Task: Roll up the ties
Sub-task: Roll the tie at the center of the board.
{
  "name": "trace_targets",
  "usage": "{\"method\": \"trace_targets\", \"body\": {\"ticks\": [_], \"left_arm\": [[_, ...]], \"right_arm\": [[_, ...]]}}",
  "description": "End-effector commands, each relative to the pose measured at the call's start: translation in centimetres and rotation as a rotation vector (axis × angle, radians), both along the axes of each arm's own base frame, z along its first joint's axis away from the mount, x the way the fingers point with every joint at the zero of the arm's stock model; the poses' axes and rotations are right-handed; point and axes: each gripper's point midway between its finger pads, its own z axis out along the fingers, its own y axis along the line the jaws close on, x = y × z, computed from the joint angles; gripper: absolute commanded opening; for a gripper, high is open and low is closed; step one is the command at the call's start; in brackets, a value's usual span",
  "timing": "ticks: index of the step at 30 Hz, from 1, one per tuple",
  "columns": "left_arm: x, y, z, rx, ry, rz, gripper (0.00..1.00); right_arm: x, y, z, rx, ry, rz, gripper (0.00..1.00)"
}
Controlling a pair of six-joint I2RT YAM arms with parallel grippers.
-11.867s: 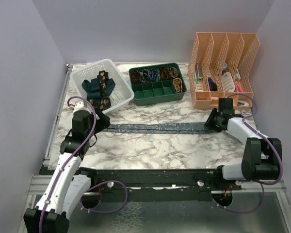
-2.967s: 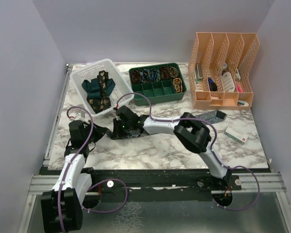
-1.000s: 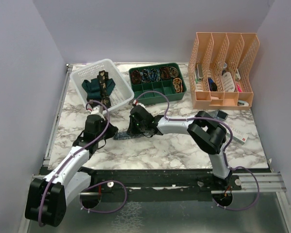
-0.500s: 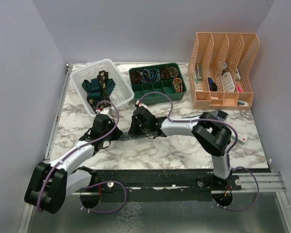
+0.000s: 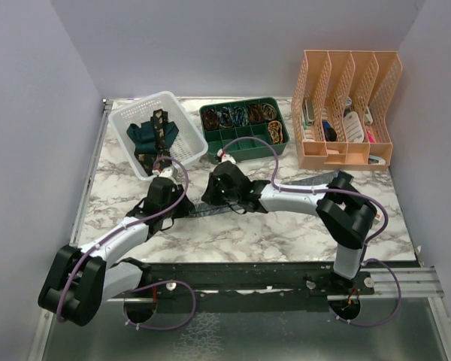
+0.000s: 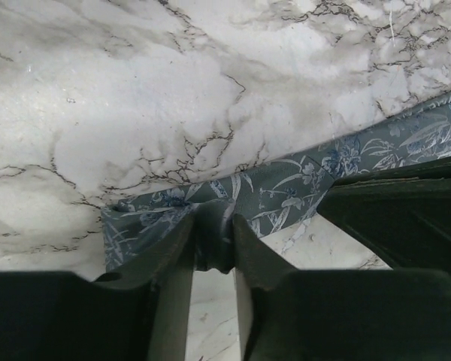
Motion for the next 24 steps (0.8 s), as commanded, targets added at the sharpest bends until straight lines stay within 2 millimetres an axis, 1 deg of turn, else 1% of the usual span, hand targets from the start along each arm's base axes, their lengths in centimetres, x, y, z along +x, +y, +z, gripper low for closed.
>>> {"method": "trace_targets", "body": {"ticks": [1, 6, 8, 10, 12, 15, 18, 19, 21, 22, 23, 24], "left_arm": [[0.9, -0.6, 1.8, -0.046, -0.053, 0.020, 0.33], [0.8, -0.4, 2.9, -0.066, -0.070, 0.044, 0.45], [0.5, -0.2, 3.0, -0.065, -0.066, 0.053, 0.50], [0.5, 0.2, 3.4, -0.060, -0.073, 0.067, 0.53], [0.4, 0.5, 4.0, -0.054, -0.087, 0.078, 0.57], [0.3, 1.0, 4.8, -0.040, -0.095, 0.095, 0.59], [0.4, 2.5, 5.2, 0.005, -0.110, 0.162, 0.61], [0.4, 2.7, 5.1, 0.010, -0.109, 0.171, 0.62], [0.2, 2.6, 4.8, 0.009, -0.104, 0.165, 0.59], [0.1, 2.6, 4.6, 0.007, -0.095, 0.165, 0.56], [0.0, 2.5, 4.4, 0.006, -0.087, 0.164, 0.50], [-0.1, 2.6, 4.1, 0.005, -0.078, 0.170, 0.46]], "right_arm": [[-0.2, -0.7, -0.9, -0.023, 0.005, -0.019, 0.16], [-0.5, -0.9, -1.6, 0.021, 0.057, -0.013, 0.17], [-0.1, -1.3, -1.6, 0.038, 0.063, -0.029, 0.17], [-0.5, -1.2, -1.4, 0.054, 0.071, -0.005, 0.19], [-0.6, -0.7, -0.7, 0.074, 0.059, 0.036, 0.20], [-1.1, 0.4, 0.0, 0.109, 0.062, 0.095, 0.21], [-1.5, 1.4, 0.6, 0.157, 0.059, 0.146, 0.21], [-1.5, 1.9, 1.0, 0.176, 0.058, 0.161, 0.21], [-1.7, 2.6, 1.3, 0.195, 0.067, 0.188, 0.21], [-1.8, 2.9, 1.4, 0.205, 0.069, 0.199, 0.21], [-1.8, 3.2, 1.7, 0.217, 0.070, 0.208, 0.21], [-1.8, 3.3, 1.9, 0.221, 0.068, 0.211, 0.21]]}}
